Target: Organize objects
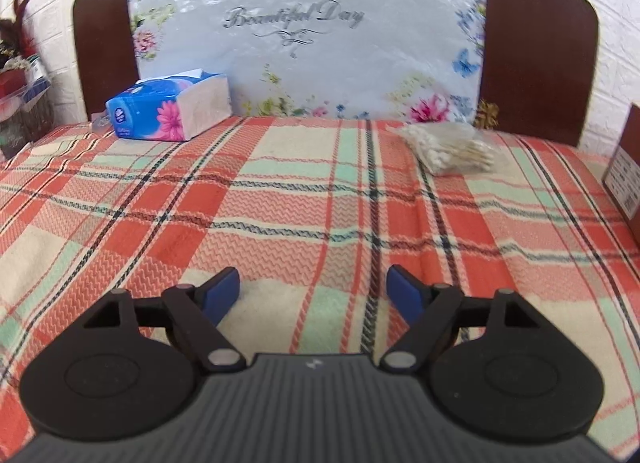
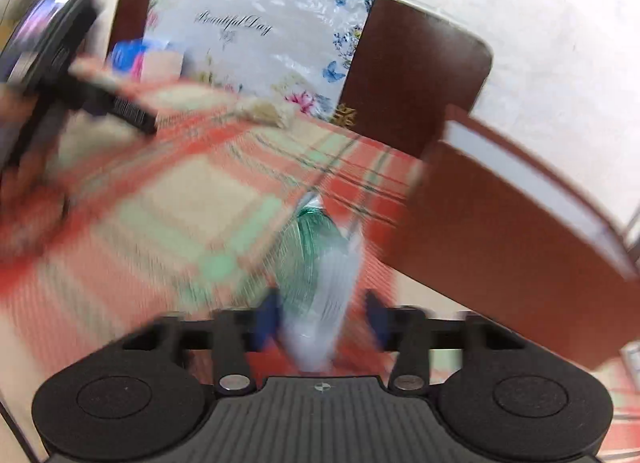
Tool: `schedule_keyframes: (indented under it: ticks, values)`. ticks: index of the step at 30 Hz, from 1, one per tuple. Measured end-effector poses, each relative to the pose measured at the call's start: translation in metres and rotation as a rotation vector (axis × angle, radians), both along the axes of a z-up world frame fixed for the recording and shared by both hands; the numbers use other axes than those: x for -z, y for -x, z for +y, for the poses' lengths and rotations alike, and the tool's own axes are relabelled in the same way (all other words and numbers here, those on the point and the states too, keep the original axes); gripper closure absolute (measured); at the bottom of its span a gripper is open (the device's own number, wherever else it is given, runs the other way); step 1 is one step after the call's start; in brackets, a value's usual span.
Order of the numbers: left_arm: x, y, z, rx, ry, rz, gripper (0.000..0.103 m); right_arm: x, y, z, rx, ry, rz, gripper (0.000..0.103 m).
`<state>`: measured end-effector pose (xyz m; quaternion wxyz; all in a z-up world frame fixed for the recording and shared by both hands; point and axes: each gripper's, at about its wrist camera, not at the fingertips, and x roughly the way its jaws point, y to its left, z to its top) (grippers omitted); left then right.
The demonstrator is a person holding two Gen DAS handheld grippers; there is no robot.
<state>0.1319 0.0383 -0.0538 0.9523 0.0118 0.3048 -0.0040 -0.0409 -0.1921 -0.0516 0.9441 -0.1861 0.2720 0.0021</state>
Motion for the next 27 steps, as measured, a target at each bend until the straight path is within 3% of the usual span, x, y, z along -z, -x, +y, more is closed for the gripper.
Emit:
schedule_keyframes:
  ticks: [2, 6, 8, 11, 13, 16, 20, 24, 26, 27]
  values:
    - [-0.006, 0.006, -0.002, 0.033, 0.042, 0.049, 0.021, -0.005, 0.022, -0.009, -0.017, -0.007, -0.015, 0.037]
    - [-0.03, 0.031, -0.028, 0.203, 0.191, 0.113, 0.021, -0.009, 0.036, -0.038, -0.02, -0.235, 0.031, 0.036]
    - [-0.044, 0.046, -0.053, 0.312, 0.21, 0.117, 0.021, -0.008, 0.031, -0.049, 0.014, -0.323, 0.041, 0.037]
    - [-0.058, 0.061, -0.09, 0.469, 0.242, 0.165, 0.021, -0.012, 0.028, -0.054, 0.029, -0.357, 0.014, 0.036]
    - [-0.063, 0.067, -0.11, 0.524, 0.241, 0.19, 0.021, -0.014, 0.03, -0.056, 0.015, -0.388, 0.008, 0.036]
    - [-0.06, 0.071, -0.132, 0.532, 0.181, 0.232, 0.021, -0.011, 0.027, -0.054, -0.012, -0.441, 0.037, 0.036]
    - [-0.052, 0.067, -0.128, 0.517, 0.168, 0.304, 0.027, -0.009, 0.027, -0.045, -0.069, -0.449, 0.06, 0.034]
    - [-0.034, 0.062, -0.117, 0.516, 0.206, 0.413, 0.034, -0.005, 0.015, -0.03, -0.134, -0.414, 0.085, 0.031]
    - [-0.024, 0.062, -0.116, 0.52, 0.265, 0.441, 0.035, -0.001, 0.004, -0.021, -0.159, -0.401, 0.11, 0.033]
    - [-0.023, 0.062, -0.118, 0.529, 0.279, 0.438, 0.047, 0.003, -0.001, -0.017, -0.159, -0.394, 0.123, 0.041]
